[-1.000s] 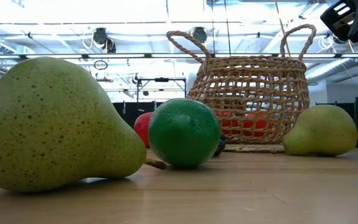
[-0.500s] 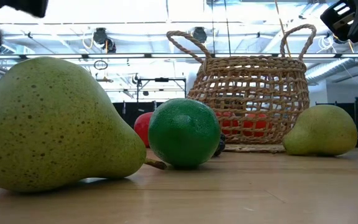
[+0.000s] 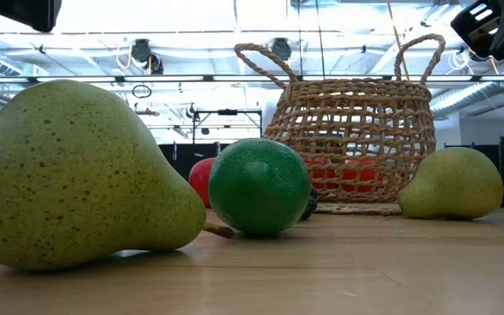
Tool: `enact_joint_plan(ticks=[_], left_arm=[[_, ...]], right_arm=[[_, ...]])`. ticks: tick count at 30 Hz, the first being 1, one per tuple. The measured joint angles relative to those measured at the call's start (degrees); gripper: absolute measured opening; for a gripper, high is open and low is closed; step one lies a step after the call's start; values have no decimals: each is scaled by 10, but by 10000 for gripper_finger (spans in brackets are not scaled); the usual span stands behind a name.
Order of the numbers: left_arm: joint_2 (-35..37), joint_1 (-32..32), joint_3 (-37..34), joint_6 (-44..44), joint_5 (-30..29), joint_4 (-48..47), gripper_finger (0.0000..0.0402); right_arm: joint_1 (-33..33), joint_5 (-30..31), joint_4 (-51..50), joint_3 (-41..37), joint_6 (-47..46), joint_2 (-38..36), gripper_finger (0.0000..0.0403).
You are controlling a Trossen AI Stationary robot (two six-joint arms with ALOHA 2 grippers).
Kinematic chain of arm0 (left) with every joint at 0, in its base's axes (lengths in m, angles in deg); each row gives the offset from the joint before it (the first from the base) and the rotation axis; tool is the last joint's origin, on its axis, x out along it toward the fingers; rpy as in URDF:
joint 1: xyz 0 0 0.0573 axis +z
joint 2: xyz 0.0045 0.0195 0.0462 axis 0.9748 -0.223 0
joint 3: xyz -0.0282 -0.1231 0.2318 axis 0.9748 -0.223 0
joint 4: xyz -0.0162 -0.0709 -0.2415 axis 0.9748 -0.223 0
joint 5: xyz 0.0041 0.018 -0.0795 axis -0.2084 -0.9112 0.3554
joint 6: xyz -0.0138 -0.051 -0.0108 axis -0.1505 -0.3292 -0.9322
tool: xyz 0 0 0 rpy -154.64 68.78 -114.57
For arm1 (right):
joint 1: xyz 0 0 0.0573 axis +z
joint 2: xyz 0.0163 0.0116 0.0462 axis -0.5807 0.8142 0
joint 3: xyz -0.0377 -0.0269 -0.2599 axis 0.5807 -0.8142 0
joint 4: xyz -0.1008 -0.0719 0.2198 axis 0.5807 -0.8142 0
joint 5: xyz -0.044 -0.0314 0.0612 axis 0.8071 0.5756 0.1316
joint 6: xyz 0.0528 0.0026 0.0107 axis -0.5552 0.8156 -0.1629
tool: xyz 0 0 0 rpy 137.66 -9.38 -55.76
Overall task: Build produce basket
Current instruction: Put the red apple into the brown basket
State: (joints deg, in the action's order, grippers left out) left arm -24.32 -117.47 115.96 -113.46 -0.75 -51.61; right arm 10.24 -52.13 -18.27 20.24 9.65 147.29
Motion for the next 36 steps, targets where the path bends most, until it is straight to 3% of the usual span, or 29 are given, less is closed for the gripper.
enact_joint_plan(ticks=[15,22,29,36], left_arm=[[-59,-14,0,16,48,-1,400],[-40,5,0,45,50,-3,399],[-2,18,23,-24,50,-73,399],[27,-34,50,-101,49,-155,399]], right_arm=[[0,-2,4,0,0,0,4],[0,-2,6,0,0,0,4],[0,-2,9,0,5,0,4],[0,-2,9,0,9,0,4]])
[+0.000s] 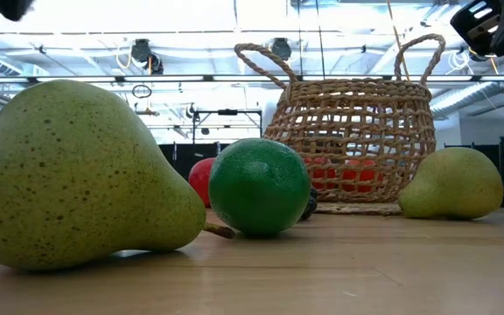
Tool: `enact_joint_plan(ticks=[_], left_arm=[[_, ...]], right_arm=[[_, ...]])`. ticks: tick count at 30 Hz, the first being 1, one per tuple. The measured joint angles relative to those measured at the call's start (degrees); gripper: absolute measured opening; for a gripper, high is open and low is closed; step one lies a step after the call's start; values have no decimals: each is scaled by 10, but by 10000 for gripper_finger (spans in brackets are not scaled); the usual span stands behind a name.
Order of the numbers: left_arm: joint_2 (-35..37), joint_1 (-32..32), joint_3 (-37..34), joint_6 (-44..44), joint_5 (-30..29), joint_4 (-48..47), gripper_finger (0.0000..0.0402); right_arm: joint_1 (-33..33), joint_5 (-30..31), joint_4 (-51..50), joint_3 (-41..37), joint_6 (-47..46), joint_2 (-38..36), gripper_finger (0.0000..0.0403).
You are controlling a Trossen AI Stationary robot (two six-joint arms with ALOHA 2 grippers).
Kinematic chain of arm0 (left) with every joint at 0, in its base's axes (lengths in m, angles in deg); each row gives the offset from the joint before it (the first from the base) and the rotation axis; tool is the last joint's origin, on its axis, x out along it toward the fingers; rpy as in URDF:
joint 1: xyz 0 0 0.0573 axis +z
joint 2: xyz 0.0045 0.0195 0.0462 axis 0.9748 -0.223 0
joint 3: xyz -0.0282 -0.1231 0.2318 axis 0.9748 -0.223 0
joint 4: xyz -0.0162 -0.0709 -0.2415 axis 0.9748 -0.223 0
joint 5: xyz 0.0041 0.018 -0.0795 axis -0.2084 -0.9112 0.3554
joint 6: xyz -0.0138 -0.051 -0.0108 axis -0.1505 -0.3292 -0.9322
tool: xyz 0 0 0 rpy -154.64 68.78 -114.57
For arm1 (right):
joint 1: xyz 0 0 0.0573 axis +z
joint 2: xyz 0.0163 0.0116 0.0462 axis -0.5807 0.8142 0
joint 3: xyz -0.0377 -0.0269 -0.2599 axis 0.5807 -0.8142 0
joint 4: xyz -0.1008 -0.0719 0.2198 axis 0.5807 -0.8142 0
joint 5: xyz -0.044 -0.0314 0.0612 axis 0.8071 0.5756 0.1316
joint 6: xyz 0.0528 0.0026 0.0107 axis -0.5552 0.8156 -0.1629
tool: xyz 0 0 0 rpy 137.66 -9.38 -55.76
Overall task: Build produce basket
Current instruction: Put the red apple into the brown basket
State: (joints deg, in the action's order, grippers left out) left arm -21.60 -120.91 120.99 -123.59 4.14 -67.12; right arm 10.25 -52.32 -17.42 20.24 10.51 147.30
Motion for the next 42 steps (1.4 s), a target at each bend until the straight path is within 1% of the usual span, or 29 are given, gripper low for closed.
enact_joint_plan(ticks=[4,6,8,12,15,17,19,21,26,31,35,38,42], left_arm=[[1,-62,0,-1,0,-3,399],[0,-91,0,-21,0,-8,399],[0,-119,0,-67,-7,-16,399],[-4,-178,-5,-188,-57,-7,399],[-20,-215,-10,-278,-96,9,399],[-37,-230,-10,-332,-105,19,399],[-60,-240,-10,-364,-105,36,399],[-79,-243,-11,-368,-111,57,399],[-131,-234,-11,-331,-122,112,399],[-165,-211,-11,-283,-151,113,399],[-175,-188,-11,-214,-185,110,399],[-175,-166,-11,-158,-187,96,399],[-175,-137,-11,-57,-186,65,399]], right_arm=[[0,0,0,0,2,0,4],[0,0,0,0,2,0,4],[0,0,0,0,2,0,4],[0,0,12,0,2,0,4],[0,0,15,0,3,0,4],[0,1,15,0,4,0,4],[0,1,15,0,7,0,4],[0,2,15,0,9,0,4],[0,5,21,0,19,0,4],[0,5,36,0,30,0,4],[0,5,43,0,38,0,4],[-1,5,43,0,38,0,4],[-1,5,43,0,38,0,4]])
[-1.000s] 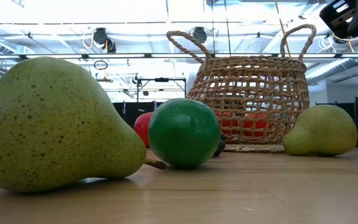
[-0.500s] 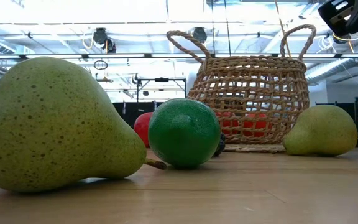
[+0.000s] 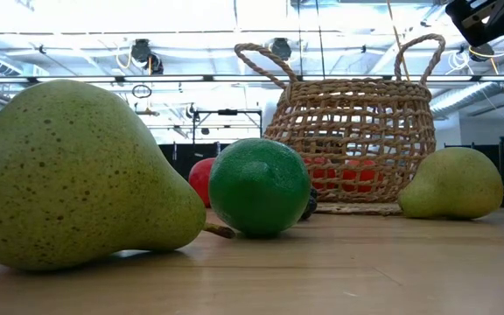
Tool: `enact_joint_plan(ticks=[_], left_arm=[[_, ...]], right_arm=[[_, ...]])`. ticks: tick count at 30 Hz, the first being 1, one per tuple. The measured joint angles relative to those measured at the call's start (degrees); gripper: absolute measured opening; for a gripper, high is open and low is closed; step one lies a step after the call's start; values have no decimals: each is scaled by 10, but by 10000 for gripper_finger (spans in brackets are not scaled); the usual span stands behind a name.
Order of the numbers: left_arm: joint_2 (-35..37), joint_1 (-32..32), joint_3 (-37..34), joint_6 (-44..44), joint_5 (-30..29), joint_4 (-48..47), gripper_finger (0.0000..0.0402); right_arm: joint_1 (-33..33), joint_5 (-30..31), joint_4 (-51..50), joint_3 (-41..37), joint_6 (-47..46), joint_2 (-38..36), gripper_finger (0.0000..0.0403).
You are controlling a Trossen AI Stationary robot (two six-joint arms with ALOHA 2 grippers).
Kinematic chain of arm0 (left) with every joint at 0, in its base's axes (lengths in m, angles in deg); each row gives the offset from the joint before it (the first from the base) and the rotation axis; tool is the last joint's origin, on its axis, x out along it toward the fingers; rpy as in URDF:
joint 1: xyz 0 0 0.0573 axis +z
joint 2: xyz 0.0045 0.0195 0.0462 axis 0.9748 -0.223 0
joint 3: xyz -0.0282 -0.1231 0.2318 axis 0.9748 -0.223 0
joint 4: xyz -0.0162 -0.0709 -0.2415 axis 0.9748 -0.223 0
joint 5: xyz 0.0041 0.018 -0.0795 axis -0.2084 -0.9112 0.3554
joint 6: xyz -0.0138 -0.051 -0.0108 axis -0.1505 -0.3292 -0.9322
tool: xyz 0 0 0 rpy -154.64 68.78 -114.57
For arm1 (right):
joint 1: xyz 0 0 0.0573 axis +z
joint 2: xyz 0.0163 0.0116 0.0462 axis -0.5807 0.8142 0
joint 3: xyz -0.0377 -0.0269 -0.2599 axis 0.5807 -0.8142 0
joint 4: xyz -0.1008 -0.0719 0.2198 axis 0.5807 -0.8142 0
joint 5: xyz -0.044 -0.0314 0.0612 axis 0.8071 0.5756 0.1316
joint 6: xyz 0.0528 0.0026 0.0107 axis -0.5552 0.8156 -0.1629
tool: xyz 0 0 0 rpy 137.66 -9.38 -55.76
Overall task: Build produce basket
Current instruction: Put the red apple into the brown basket
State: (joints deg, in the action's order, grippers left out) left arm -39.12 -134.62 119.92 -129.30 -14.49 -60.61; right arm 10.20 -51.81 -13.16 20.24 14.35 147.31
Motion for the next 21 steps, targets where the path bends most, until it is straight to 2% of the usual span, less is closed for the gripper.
enact_joint_plan(ticks=[4,8,17,21], left_arm=[[0,27,0,103,0,-23,399],[0,51,0,165,2,-25,399],[0,72,0,214,6,-15,396],[0,72,0,214,6,-15,369]], right_arm=[[0,-2,-2,0,0,0,4],[0,-2,-4,0,-1,0,4],[0,-2,-4,0,0,0,4],[0,-2,-4,0,0,0,4]])
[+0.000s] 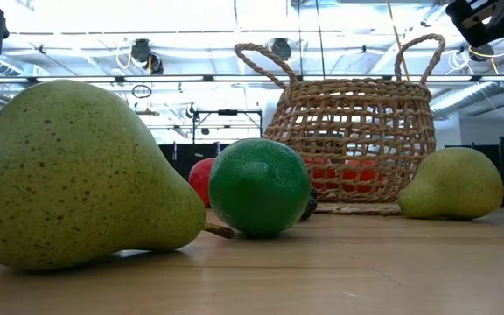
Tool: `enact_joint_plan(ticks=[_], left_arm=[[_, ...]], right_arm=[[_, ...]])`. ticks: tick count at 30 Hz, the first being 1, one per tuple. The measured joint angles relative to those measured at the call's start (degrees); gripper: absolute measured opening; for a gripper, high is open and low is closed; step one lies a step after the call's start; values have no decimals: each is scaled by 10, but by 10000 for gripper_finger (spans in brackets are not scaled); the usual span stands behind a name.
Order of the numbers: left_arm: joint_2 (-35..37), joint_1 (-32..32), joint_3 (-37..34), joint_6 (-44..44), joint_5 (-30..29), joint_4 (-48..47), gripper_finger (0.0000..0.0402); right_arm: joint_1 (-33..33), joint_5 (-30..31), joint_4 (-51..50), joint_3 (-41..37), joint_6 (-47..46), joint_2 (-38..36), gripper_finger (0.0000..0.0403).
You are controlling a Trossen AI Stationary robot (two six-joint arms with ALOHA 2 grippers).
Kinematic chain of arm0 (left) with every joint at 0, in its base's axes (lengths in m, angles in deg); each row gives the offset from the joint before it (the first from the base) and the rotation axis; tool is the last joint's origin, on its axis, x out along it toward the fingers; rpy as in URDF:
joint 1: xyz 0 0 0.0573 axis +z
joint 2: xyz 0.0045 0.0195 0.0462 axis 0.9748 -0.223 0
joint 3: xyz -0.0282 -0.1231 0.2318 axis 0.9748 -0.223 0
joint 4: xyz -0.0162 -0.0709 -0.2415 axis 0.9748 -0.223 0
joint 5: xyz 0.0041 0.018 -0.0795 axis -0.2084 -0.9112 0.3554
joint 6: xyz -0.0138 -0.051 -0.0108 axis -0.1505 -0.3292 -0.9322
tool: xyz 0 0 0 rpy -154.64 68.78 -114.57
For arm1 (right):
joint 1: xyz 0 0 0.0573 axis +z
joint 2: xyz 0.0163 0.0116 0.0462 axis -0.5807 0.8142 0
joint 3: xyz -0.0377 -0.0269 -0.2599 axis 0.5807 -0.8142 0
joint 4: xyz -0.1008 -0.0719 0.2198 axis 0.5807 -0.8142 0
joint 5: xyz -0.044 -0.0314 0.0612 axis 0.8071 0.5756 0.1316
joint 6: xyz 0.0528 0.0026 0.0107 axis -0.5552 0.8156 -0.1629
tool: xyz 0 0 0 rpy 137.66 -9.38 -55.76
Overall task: Build produce basket
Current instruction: Put the red apple into the brown basket
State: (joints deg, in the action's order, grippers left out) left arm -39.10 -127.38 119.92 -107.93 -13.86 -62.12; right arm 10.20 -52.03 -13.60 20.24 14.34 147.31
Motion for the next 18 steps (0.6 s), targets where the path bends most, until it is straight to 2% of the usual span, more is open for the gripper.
enact_joint_plan(ticks=[4,6,12,18], left_arm=[[0,0,0,-4,0,0,334],[0,0,0,-5,0,0,328],[0,2,17,23,0,-10,354],[0,20,93,111,-21,-54,352]], right_arm=[[0,0,0,0,3,0,4],[0,0,0,0,4,0,4],[0,0,0,0,4,0,4],[0,0,0,0,4,0,4]])
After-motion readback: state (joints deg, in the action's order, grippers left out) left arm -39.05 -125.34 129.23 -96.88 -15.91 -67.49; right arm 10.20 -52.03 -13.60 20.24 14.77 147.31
